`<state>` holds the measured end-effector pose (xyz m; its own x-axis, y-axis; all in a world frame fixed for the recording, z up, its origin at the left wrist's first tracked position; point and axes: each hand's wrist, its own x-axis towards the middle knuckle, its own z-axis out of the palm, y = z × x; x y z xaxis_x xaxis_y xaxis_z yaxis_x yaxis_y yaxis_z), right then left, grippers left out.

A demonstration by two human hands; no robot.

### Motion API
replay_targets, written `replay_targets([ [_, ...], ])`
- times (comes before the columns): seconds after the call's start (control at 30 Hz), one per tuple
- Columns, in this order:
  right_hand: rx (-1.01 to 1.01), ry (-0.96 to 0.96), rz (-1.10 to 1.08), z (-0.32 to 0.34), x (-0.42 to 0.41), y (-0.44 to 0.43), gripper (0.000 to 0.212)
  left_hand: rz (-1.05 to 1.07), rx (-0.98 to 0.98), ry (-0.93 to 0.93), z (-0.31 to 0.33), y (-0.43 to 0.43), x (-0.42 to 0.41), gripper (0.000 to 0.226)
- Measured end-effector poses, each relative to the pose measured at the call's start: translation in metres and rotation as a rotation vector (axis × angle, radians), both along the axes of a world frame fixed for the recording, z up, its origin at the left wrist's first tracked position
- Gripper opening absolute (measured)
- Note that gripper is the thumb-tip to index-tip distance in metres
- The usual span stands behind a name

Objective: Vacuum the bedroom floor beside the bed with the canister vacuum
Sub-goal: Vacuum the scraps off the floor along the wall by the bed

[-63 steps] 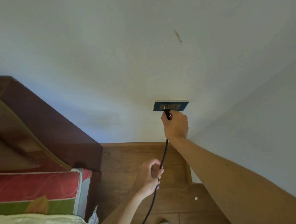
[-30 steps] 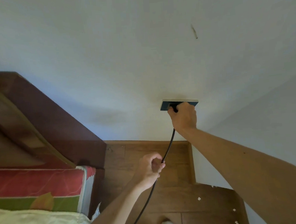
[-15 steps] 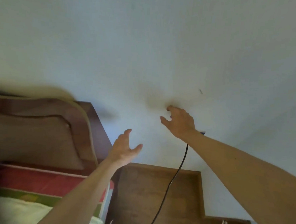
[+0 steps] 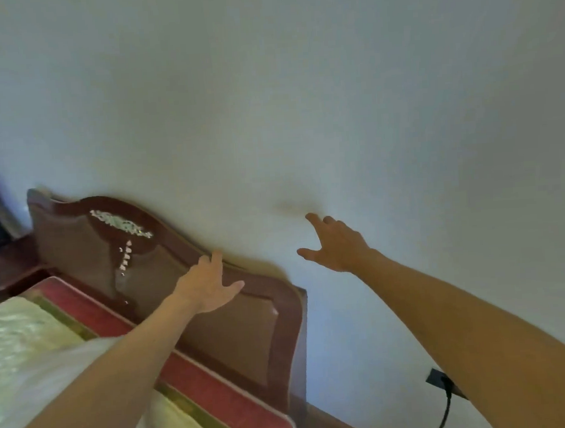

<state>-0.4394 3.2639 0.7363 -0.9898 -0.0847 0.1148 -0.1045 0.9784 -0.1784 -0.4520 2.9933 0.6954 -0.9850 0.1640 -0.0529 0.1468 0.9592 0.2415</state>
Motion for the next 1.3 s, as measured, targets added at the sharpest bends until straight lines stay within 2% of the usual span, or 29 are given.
replay_targets([
  [0.3, -0.003, 0.108, 0.352, 0.08, -0.03, -0.139, 0.08, 0.334, -0.127, 0.108, 0.088, -0.143, 0.06, 0.096],
  [0.67, -0.064, 0.136, 0.761, 0.103, 0.005, -0.261, 0.084, 0.774, -0.251, 0.091, 0.121, -0.225, 0.215, 0.09],
  [1.0, -0.077, 0.127, 1.161, 0.099, 0.124, -0.406, 0.079, 1.15, -0.328, 0.072, 0.128, -0.277, 0.411, 0.089],
  [1.3, -0.085, 0.147, 1.482, 0.108, 0.279, -0.503, 0.081, 1.456, -0.371, 0.044, 0.132, -0.282, 0.59, 0.09],
])
